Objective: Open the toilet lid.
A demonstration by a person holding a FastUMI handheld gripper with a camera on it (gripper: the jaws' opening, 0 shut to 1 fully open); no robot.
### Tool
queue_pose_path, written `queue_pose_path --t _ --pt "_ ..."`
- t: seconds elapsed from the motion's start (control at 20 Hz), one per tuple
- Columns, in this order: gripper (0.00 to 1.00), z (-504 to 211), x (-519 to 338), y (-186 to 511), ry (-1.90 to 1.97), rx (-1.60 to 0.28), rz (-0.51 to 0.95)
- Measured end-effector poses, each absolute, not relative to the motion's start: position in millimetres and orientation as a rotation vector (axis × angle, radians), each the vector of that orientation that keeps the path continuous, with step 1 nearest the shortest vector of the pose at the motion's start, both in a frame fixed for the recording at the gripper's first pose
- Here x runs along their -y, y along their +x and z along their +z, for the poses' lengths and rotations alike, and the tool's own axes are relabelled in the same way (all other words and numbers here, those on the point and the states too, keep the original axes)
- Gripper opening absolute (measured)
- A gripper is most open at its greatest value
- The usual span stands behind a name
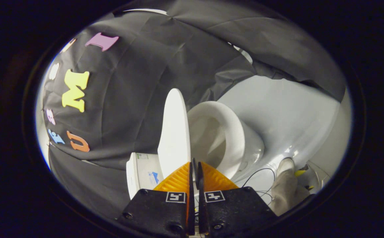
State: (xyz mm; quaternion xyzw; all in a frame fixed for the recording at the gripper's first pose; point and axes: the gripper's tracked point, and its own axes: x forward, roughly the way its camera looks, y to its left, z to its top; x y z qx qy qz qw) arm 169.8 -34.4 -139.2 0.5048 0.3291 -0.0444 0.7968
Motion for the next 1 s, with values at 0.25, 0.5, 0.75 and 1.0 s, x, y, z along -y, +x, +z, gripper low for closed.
queue_pose_path --t 0.25,0.5,0.75,1.0 --pt "0.08 -93.7 14.9 173.9 1.007 -0.650 -0.051" --pt "0.07 -85.0 9.9 176.1 0.980 -0.625 -0.058" --pt "0.08 -75.4 1.1 174.4 0.933 -0.599 -0.001" --pt "0.09 -74.1 1.6 174.9 0.831 -0.594 0.008"
